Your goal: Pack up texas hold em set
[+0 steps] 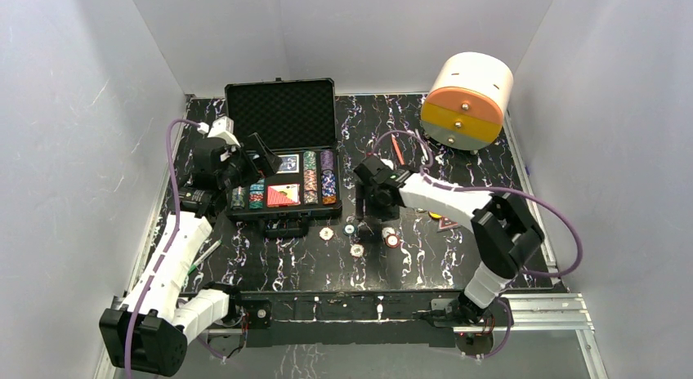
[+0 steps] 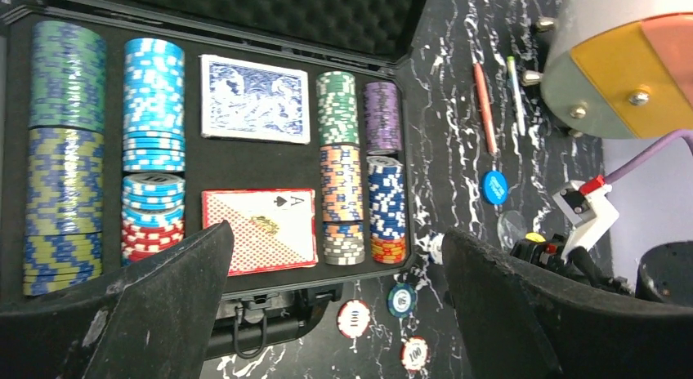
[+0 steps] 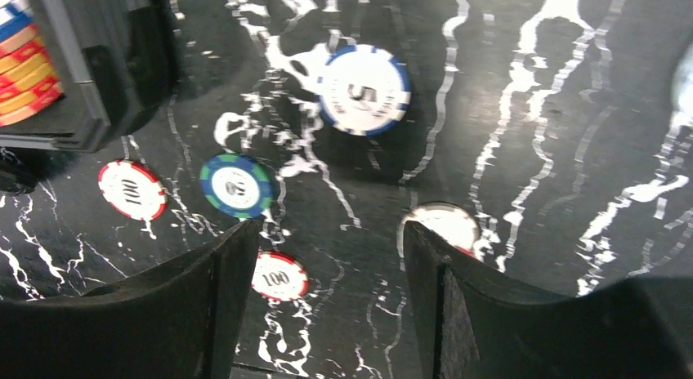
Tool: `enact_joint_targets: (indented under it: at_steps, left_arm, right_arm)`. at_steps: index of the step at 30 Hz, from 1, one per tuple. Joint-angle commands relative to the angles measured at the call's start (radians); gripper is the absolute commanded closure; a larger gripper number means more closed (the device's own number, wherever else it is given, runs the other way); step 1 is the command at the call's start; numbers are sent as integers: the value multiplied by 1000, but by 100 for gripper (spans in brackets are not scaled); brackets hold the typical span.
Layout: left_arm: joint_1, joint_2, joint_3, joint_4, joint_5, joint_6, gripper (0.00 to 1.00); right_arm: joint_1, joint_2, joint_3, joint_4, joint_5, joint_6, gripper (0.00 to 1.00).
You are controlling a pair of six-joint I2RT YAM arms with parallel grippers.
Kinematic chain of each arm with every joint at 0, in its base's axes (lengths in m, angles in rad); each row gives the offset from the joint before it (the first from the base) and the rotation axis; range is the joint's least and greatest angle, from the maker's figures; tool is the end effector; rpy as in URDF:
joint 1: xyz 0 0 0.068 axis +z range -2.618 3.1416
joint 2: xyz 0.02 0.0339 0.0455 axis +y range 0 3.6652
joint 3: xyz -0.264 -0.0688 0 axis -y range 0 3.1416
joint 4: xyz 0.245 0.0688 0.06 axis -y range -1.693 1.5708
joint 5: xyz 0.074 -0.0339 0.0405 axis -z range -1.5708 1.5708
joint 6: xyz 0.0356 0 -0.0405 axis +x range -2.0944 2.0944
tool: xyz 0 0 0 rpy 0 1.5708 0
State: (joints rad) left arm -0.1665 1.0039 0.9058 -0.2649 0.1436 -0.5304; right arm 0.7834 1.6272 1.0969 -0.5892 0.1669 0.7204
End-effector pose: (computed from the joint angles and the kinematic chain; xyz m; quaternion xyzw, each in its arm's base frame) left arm 0.2260 -0.0431 0.3331 -0.1085 0.8148 -0.2489 0.5122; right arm 0.2339 0.2246 0.2067 -0.0119 0.9714 0.0930 0.2183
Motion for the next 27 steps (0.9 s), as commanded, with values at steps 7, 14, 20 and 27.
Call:
enact_joint_targets:
  at_steps: [7,14,20,27]
  left_arm:
    - [2,-43,41,-122,-160,29,2]
    - [3,-42,42,-132,-205,21,2]
    - [1,-43,35,-135,-221,20,2]
    - [2,-46,26,-137,-216,12,2]
  right_arm:
    - [138,181,183,-33,62,-3,29]
    - [182,254,236,-54,125,-13,29]
    - [215,298,250,-66,147,-31,32]
    - [218,316,198,-28,174,-24,40]
